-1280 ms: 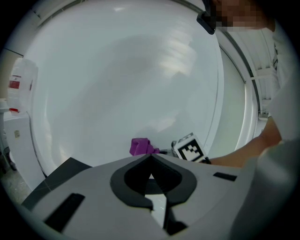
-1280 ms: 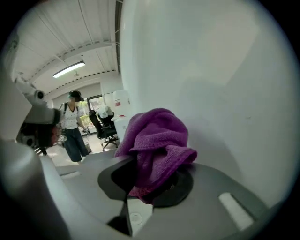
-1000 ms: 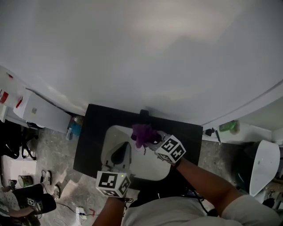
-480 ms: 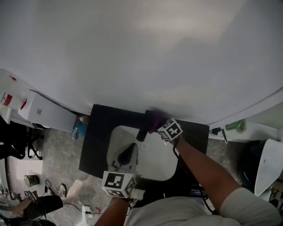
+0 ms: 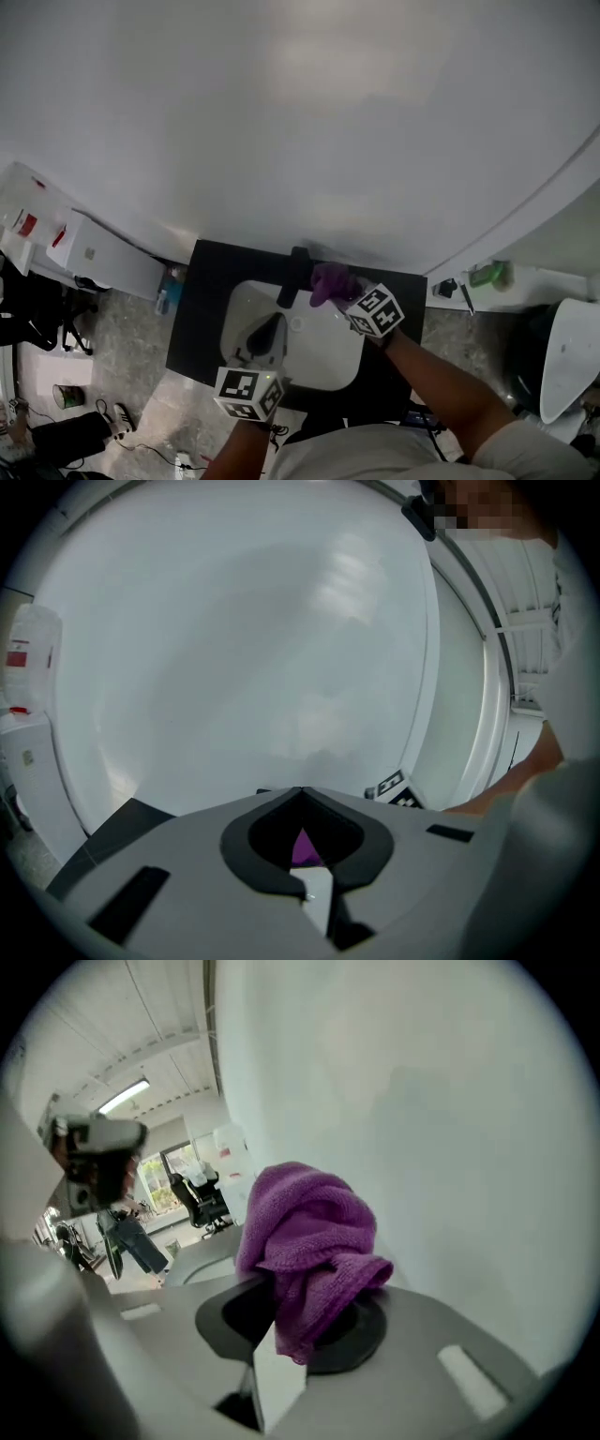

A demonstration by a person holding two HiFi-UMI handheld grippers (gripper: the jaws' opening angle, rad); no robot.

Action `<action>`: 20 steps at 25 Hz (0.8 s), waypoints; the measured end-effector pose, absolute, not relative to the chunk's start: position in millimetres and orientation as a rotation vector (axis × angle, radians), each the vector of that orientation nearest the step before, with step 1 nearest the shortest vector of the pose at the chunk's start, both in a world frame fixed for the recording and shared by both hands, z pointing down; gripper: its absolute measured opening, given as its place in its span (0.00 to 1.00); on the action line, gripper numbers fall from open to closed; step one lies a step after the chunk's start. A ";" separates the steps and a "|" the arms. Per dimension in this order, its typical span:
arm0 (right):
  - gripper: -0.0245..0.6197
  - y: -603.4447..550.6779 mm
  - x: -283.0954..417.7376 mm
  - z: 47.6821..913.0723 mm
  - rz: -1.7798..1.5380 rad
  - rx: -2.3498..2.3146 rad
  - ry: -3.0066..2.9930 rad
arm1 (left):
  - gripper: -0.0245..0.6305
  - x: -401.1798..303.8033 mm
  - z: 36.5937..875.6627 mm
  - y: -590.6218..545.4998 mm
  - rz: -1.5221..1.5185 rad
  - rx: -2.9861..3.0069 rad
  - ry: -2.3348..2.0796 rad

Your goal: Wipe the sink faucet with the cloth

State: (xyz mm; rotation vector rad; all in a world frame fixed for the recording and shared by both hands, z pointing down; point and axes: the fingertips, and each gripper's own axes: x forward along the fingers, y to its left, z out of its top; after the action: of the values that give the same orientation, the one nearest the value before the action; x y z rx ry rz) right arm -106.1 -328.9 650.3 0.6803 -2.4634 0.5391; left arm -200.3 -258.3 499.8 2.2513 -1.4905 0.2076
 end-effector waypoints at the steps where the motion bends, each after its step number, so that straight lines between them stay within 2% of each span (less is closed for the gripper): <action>1: 0.15 -316.8 -98.9 622.4 0.514 0.687 -2.507 | 0.05 -193.6 495.6 -253.7 0.203 2.253 -1.494; 6: 0.15 -258.4 -63.9 486.6 0.330 0.723 -2.722 | 0.05 -153.6 454.6 -225.1 0.179 2.280 -1.563; 10: 0.15 -225.3 -40.6 412.4 0.256 0.791 -2.842 | 0.05 -125.6 415.0 -203.0 0.153 2.315 -1.657; 20: 0.14 -174.4 -14.3 364.4 0.142 0.829 -2.945 | 0.05 -104.4 371.9 -160.9 0.040 2.296 -1.779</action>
State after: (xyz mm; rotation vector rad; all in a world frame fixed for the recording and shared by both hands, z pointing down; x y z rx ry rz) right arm -14.3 -174.4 364.4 0.8291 -2.9451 0.1418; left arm -104.4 -160.9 371.9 2.2957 -1.7786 0.0402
